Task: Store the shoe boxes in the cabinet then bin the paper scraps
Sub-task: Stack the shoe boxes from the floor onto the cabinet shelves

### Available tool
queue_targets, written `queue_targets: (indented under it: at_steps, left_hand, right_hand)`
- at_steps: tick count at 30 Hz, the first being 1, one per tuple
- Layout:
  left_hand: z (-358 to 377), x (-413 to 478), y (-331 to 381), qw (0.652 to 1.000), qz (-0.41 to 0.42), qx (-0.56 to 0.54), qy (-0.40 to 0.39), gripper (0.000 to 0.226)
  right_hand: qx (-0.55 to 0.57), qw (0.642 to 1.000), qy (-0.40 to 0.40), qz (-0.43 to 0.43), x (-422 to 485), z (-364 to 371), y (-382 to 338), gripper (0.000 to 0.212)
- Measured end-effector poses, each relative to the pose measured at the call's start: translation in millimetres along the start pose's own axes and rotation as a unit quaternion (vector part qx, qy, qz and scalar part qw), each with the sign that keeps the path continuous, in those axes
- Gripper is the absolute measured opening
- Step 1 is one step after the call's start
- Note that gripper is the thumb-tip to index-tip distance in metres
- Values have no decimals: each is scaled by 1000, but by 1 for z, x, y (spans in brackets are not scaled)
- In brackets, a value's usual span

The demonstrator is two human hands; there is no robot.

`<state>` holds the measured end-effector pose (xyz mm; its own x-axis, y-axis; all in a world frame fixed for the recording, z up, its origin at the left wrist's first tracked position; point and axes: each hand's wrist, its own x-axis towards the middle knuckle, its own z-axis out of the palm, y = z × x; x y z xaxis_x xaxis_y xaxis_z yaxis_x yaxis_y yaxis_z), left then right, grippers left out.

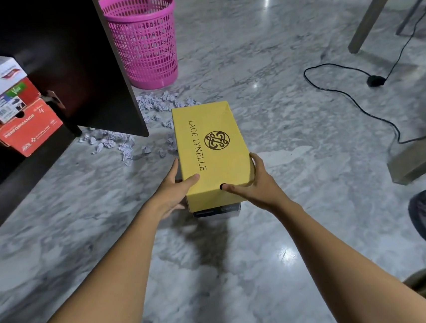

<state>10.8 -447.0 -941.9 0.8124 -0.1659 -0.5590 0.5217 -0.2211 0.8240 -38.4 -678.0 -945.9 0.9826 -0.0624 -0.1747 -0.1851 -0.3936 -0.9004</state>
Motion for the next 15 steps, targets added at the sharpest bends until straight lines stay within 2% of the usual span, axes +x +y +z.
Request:
queue_targets:
  at_steps: [3,15]
  left_hand:
    - [3,-5,3,1000,7,28,1,82]
    - [-12,-31,19,997,37,54,45,86]
  right_hand:
    - [1,1000,16,-3,-2,2,-1,108]
    - [-36,998,27,-43,4,2,-32,96]
